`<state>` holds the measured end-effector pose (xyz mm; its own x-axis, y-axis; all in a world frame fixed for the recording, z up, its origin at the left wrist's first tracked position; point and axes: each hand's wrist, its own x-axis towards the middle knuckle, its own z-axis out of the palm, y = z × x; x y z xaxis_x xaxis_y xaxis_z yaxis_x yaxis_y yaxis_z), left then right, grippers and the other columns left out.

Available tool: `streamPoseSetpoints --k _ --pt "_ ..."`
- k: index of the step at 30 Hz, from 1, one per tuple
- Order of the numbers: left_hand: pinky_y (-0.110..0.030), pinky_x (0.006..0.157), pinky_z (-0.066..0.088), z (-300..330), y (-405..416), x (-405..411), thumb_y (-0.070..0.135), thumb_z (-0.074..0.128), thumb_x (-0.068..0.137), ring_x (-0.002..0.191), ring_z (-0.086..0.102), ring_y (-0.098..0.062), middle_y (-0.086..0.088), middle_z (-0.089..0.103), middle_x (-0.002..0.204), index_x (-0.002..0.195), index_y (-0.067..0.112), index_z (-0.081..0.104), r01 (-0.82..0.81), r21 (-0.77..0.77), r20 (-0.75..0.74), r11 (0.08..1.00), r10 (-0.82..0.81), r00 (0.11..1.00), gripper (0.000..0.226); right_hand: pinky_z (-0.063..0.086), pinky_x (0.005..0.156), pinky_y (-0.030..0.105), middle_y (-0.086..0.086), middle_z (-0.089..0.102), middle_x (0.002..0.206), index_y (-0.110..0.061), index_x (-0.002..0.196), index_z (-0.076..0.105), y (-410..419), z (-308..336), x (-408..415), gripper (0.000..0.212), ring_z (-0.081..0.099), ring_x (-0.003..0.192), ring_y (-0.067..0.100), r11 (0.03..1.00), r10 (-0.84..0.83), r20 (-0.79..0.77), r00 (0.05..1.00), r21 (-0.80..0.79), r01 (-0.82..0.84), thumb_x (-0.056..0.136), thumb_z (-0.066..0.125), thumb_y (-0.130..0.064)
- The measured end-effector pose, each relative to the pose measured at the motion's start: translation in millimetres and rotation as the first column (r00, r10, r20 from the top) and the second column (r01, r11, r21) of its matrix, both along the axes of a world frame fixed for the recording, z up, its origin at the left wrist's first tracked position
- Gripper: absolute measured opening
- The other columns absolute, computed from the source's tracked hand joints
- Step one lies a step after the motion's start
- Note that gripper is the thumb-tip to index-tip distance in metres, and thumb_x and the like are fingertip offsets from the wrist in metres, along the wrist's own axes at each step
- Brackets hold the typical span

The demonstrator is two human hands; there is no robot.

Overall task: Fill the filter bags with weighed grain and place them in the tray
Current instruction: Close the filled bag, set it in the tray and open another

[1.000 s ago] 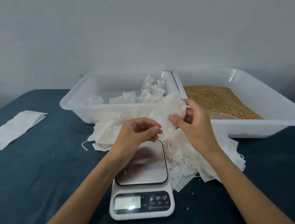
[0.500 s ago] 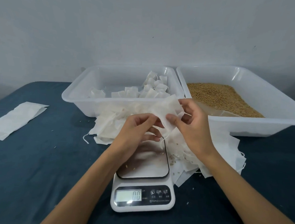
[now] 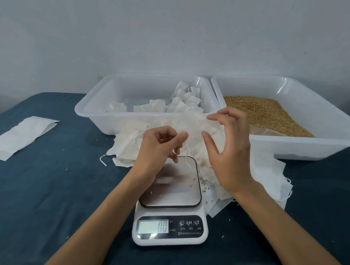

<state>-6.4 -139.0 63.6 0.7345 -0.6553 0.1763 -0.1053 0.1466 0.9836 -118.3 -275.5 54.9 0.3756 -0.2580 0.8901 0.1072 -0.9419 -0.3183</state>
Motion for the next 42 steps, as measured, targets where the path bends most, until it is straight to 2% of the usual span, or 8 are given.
streamPoseSetpoints --k 6,12,22,27,30,34,37,42 --pt "-0.026 0.046 0.042 -3 -2 0 0.016 0.075 0.095 0.043 0.043 -0.018 -0.009 0.050 0.055 0.066 0.005 0.054 -0.068 0.001 0.049 0.998 0.068 0.997 0.037 0.048 0.085 0.023 0.014 0.059 0.101 -0.009 0.108 0.059 3 3 -2 0.021 0.056 0.096 0.014 0.990 0.094 0.136 0.986 -0.116 -0.078 0.093 0.068 0.002" --pt "-0.026 0.049 0.048 -4 -2 -4 0.025 0.071 0.094 0.053 0.051 -0.017 -0.006 0.057 0.062 0.071 0.008 0.065 0.067 -0.056 0.103 0.996 -0.061 0.993 0.030 0.057 0.085 0.031 -0.008 0.070 0.099 -0.022 0.113 0.063 13 0 0 0.033 0.070 0.095 0.019 0.770 0.461 -0.123 0.879 0.548 -0.327 0.088 0.077 -0.039" --pt "-0.033 0.050 0.052 -10 -2 0 0.013 0.057 0.107 0.056 0.053 -0.018 -0.004 0.056 0.065 0.086 -0.003 0.062 0.083 -0.016 0.277 0.996 -0.075 0.958 0.027 0.050 0.069 0.021 0.009 0.072 0.074 -0.013 0.101 0.056 13 3 0 0.016 0.068 0.069 0.018 0.572 0.559 0.014 0.829 0.717 -0.398 0.096 0.070 -0.016" --pt "-0.047 0.055 0.053 -14 -2 -4 0.016 0.058 0.106 0.068 0.054 -0.019 0.007 0.055 0.073 0.087 0.011 0.063 0.044 0.125 0.485 0.991 -0.100 0.869 0.020 0.049 0.066 0.022 0.002 0.065 0.073 -0.011 0.099 0.056 9 2 1 0.021 0.063 0.070 0.016 0.587 0.513 0.021 0.858 0.720 -0.369 0.093 0.074 -0.020" --pt "-0.052 0.059 0.051 -14 -3 -8 0.016 0.057 0.107 0.065 0.051 -0.019 0.006 0.052 0.068 0.085 0.009 0.059 0.064 0.120 0.421 0.991 -0.109 0.900 0.023 0.049 0.064 0.022 0.000 0.064 0.072 -0.015 0.098 0.054 5 0 1 0.016 0.062 0.067 0.014 0.677 0.442 -0.027 0.897 0.667 -0.313 0.096 0.069 -0.016" --pt "-0.044 0.054 0.048 -10 -1 -4 0.019 0.056 0.105 0.054 0.049 -0.020 0.001 0.052 0.063 0.082 0.010 0.061 0.032 0.047 0.323 0.998 -0.045 0.945 0.025 0.052 0.073 0.029 -0.006 0.058 0.084 -0.016 0.095 0.056 1 -3 1 0.014 0.060 0.077 0.014 0.936 0.270 -0.195 0.943 0.282 -0.209 0.098 0.058 -0.002" --pt "-0.040 0.050 0.048 -9 -1 -4 0.018 0.057 0.105 0.054 0.048 -0.019 -0.002 0.051 0.063 0.081 0.013 0.063 0.012 0.024 0.324 1.000 -0.019 0.946 0.026 0.048 0.078 0.020 -0.001 0.056 0.105 -0.010 0.105 0.068 0 -9 3 0.017 0.058 0.086 0.010 0.986 0.167 -0.304 0.938 0.040 -0.163 0.098 0.057 0.000" --pt "-0.022 0.051 0.045 -12 -2 -6 0.021 0.060 0.105 0.057 0.050 -0.009 0.013 0.054 0.067 0.080 0.024 0.065 0.040 0.044 0.380 0.998 -0.054 0.924 0.025 0.054 0.078 0.025 -0.007 0.069 0.094 -0.013 0.099 0.074 2 -7 4 0.014 0.066 0.085 0.011 0.926 0.275 -0.221 0.936 0.323 -0.196 0.097 0.063 -0.004"
